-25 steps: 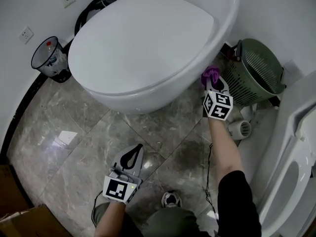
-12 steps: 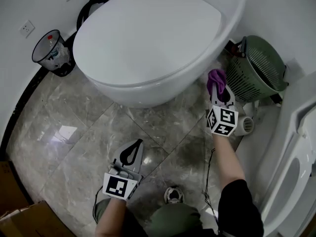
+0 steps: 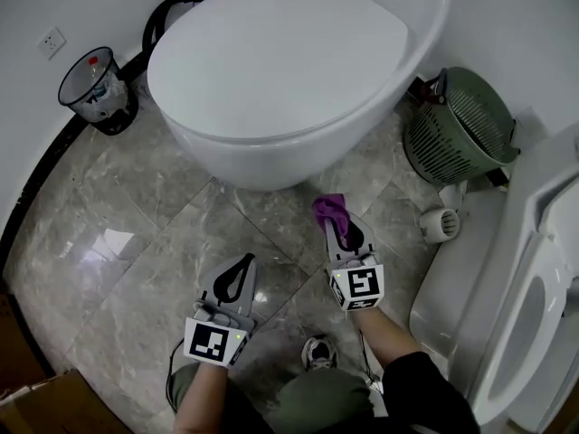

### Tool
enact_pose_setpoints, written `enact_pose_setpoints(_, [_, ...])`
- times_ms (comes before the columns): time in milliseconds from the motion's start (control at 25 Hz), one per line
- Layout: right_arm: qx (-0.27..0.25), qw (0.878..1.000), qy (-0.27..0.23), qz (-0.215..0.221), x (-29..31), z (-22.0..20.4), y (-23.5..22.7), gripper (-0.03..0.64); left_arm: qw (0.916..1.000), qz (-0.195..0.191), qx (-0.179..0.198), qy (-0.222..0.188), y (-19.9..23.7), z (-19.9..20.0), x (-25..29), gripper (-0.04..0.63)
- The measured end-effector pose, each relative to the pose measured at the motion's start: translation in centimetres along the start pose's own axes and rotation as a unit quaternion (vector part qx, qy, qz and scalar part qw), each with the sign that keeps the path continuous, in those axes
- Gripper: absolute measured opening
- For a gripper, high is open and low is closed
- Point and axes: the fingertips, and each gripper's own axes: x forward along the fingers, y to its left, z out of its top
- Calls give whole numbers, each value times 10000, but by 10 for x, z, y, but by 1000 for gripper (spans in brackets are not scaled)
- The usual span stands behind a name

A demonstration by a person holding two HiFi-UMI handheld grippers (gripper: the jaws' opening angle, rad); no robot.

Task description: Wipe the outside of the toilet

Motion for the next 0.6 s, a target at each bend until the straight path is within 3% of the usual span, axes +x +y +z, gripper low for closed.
enact_pose_setpoints(320, [-12,9955,103,941,48,-7,105,67,9996,272,5,-42,17,-2,-29,2])
enact_pose_setpoints(600, [-314,9935,228,1072,87,-14,113,67,9993,356,-8,98,19,-9,-31,2])
